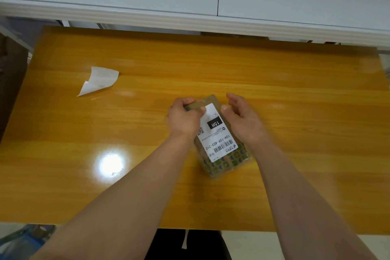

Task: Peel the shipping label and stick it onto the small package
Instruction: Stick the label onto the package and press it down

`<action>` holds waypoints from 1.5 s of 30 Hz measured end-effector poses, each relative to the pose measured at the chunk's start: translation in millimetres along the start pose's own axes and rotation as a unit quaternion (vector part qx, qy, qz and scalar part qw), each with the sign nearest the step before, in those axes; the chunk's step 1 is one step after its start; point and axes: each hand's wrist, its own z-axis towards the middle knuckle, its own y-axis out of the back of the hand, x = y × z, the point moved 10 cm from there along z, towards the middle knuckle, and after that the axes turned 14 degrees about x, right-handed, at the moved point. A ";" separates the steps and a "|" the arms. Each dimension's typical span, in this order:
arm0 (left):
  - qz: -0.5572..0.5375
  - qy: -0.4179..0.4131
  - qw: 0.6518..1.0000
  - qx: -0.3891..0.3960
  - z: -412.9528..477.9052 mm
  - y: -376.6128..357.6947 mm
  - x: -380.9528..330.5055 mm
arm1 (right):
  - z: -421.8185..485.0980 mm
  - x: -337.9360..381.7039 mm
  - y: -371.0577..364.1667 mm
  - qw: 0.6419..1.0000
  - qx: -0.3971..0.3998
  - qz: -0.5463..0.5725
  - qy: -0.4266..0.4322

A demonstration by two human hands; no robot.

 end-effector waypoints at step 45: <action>0.257 -0.051 0.959 0.111 -7.5 -23.9 -51.9 | 8.3 -17.5 -6.6 0.990 -0.060 0.084 -0.094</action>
